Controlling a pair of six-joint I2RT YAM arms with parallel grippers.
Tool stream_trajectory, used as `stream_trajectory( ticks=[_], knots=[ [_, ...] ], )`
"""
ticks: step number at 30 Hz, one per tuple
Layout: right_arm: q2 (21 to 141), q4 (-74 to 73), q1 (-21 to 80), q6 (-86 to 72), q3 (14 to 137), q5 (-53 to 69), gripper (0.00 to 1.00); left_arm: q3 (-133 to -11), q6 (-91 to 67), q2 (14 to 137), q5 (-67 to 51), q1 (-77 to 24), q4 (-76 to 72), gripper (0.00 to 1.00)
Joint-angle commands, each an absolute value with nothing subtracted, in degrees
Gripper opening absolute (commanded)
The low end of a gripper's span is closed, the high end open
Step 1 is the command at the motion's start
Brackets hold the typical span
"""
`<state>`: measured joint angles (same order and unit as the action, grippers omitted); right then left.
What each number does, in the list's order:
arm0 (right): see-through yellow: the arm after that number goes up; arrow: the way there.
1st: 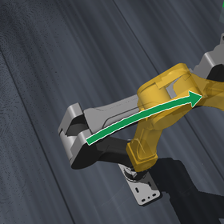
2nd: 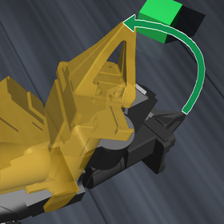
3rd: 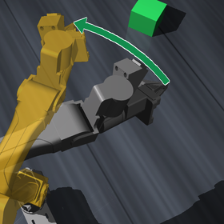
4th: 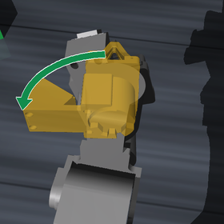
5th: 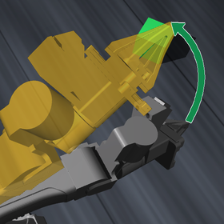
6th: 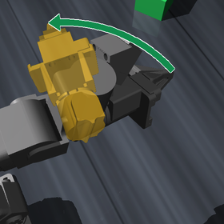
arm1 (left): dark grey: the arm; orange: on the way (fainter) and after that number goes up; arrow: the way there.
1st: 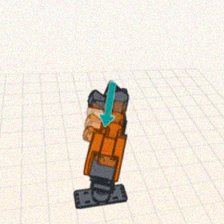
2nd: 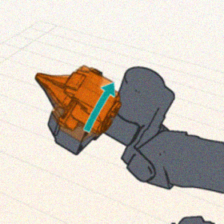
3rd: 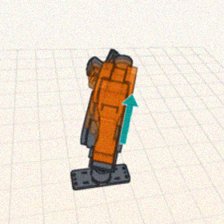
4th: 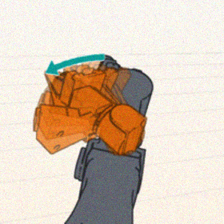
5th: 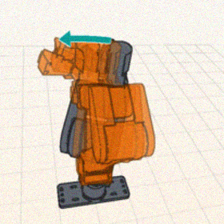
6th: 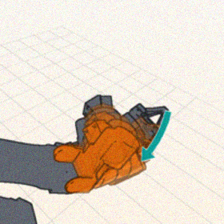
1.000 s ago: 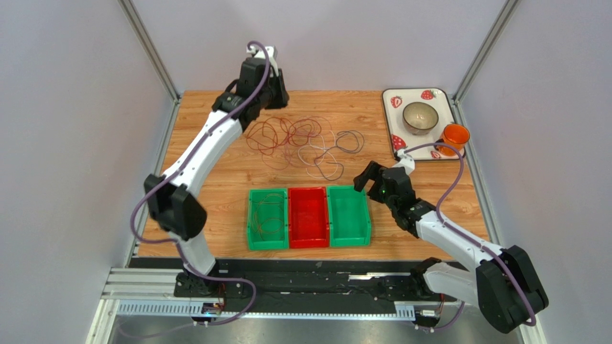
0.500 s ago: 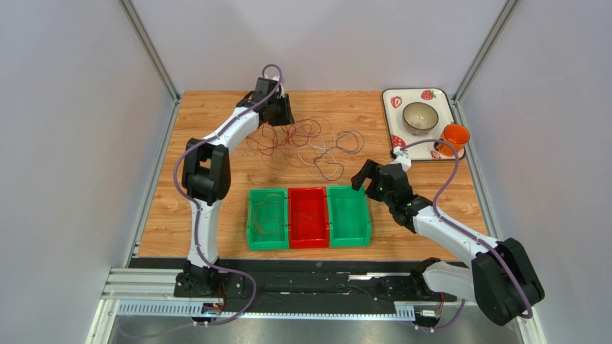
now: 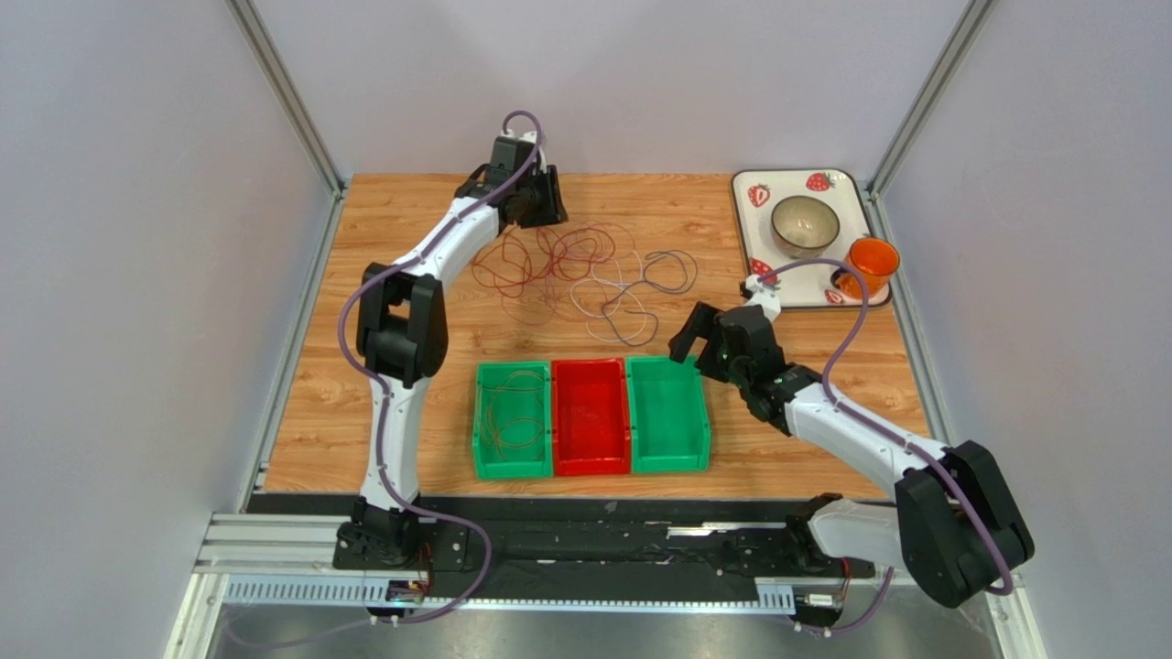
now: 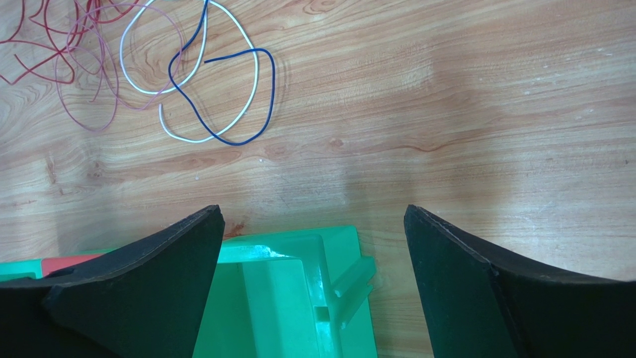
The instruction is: Untangle the cables
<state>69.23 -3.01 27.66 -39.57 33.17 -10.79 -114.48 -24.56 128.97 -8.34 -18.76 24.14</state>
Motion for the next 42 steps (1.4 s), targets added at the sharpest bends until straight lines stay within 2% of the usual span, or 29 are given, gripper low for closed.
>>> stream_trajectory(
  ticks=[1,6,11,34,38,42],
  knots=[
    [69.6,-2.8,27.3,-38.8,35.5,-10.6,0.96,-117.9,-24.3,130.8,-5.3,-18.7,24.7,0.46],
    [69.8,-2.9,27.4,-38.8,35.6,-10.6,0.96,-119.2,-23.6,131.6,-1.7,-18.6,25.4,0.48],
    [70.0,-3.3,27.3,-38.8,35.9,-10.6,0.96,-126.1,-24.0,136.1,-2.2,-18.0,30.6,0.48],
    [70.1,-3.3,27.3,-38.8,35.9,-10.5,0.95,-133.7,-26.5,143.0,-0.4,-17.6,35.6,0.49],
    [70.4,-3.4,27.4,-38.8,36.1,-10.5,0.95,-134.6,-26.8,144.0,-0.4,-17.6,35.9,0.47],
    [70.5,-3.5,27.4,-38.8,36.2,-10.4,0.95,-136.1,-27.1,145.0,-0.7,-17.5,36.5,0.41]
  ],
)
